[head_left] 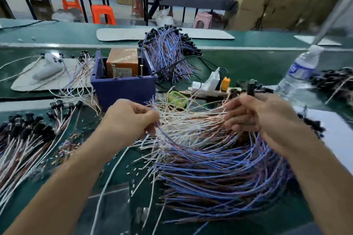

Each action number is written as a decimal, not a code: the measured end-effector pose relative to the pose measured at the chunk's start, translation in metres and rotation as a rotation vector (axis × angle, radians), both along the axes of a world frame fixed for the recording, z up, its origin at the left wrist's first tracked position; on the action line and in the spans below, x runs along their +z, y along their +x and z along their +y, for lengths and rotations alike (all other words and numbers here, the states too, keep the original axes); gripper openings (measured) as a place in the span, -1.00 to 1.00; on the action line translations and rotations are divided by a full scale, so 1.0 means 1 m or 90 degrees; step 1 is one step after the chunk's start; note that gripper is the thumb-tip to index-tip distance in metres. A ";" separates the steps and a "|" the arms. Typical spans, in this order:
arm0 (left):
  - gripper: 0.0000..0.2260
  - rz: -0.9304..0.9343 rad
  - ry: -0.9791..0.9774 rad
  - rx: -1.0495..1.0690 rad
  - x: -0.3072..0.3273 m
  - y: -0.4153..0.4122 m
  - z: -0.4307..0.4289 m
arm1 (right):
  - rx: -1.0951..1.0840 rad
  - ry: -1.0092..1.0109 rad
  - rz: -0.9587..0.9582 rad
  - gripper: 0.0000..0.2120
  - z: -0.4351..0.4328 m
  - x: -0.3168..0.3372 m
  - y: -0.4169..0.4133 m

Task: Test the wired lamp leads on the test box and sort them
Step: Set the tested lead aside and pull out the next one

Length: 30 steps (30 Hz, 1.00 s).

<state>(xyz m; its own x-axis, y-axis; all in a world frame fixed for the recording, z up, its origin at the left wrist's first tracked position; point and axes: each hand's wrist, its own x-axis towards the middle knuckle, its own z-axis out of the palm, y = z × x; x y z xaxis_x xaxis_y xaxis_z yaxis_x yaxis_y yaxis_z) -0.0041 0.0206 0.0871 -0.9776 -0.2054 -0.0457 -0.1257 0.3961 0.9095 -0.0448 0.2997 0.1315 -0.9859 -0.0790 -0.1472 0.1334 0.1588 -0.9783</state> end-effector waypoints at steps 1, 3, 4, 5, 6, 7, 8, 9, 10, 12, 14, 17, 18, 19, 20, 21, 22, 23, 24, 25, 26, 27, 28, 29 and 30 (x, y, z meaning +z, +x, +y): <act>-0.76 -0.016 -0.044 -0.032 -0.001 0.002 0.007 | -0.024 0.053 0.004 -0.68 0.016 0.001 0.000; -0.78 -0.046 -0.118 -0.082 -0.002 0.006 0.022 | -0.067 0.211 0.037 -0.69 0.046 0.000 -0.002; -0.78 -0.061 -0.156 -0.107 -0.003 0.008 0.029 | -0.085 0.345 0.068 -0.69 0.060 0.000 -0.004; -0.78 -0.074 -0.203 -0.133 -0.005 0.009 0.036 | -0.099 0.503 0.097 -0.68 0.072 0.000 -0.006; -0.77 -0.084 -0.257 -0.157 -0.007 0.009 0.043 | -0.110 0.642 0.114 -0.67 0.081 0.001 -0.007; -0.76 -0.089 -0.312 -0.177 -0.008 0.011 0.050 | -0.117 0.739 0.121 -0.65 0.086 0.001 -0.007; -0.76 -0.093 -0.355 -0.191 -0.010 0.011 0.056 | -0.114 0.799 0.128 -0.63 0.090 -0.001 -0.007; -0.76 -0.099 -0.377 -0.203 -0.012 0.012 0.061 | -0.105 0.832 0.132 -0.62 0.093 -0.005 -0.008; -0.75 -0.104 -0.385 -0.210 -0.015 0.012 0.066 | -0.095 0.849 0.128 -0.62 0.094 -0.009 -0.009; -0.73 -0.102 -0.415 -0.201 -0.021 0.013 0.076 | -0.081 0.869 0.110 -0.59 0.095 -0.017 -0.010; -0.66 -0.085 -0.473 -0.171 -0.027 0.012 0.081 | -0.085 0.879 0.117 -0.55 0.095 -0.024 -0.011; -0.61 -0.099 -0.462 -0.160 -0.033 0.012 0.082 | -0.139 0.920 0.161 -0.47 0.095 -0.028 -0.010; -0.61 -0.105 -0.454 -0.155 -0.034 0.012 0.081 | -0.152 0.939 0.172 -0.44 0.095 -0.028 -0.008; -0.59 -0.107 -0.450 -0.146 -0.036 0.012 0.080 | -0.157 0.952 0.176 -0.43 0.096 -0.028 -0.007; -0.56 -0.107 -0.446 -0.137 -0.036 0.012 0.077 | -0.153 0.957 0.179 -0.42 0.097 -0.028 -0.006; -0.53 -0.110 -0.435 -0.128 -0.037 0.012 0.075 | -0.149 0.956 0.182 -0.42 0.096 -0.028 -0.004; -0.52 -0.111 -0.421 -0.121 -0.037 0.012 0.072 | -0.153 0.950 0.193 -0.42 0.096 -0.028 -0.001; -0.52 -0.110 -0.406 -0.113 -0.037 0.012 0.069 | -0.164 0.939 0.212 -0.41 0.094 -0.028 0.002; -0.52 -0.109 -0.392 -0.103 -0.037 0.012 0.066 | -0.176 0.925 0.242 -0.41 0.089 -0.028 0.005; -0.52 -0.108 -0.382 -0.093 -0.036 0.012 0.062 | -0.184 0.909 0.272 -0.41 0.082 -0.028 0.009; -0.52 -0.105 -0.373 -0.085 -0.036 0.012 0.059 | -0.180 0.887 0.297 -0.43 0.073 -0.028 0.012; -0.53 -0.102 -0.364 -0.078 -0.036 0.012 0.056 | -0.164 0.853 0.315 -0.43 0.062 -0.029 0.015; -0.54 -0.098 -0.358 -0.072 -0.035 0.012 0.053 | -0.134 0.806 0.332 -0.43 0.049 -0.030 0.017; -0.56 -0.093 -0.349 -0.068 -0.034 0.012 0.050 | -0.097 0.753 0.346 -0.43 0.035 -0.032 0.019; -0.57 -0.084 -0.339 -0.065 -0.033 0.012 0.047 | -0.057 0.701 0.355 -0.43 0.018 -0.036 0.021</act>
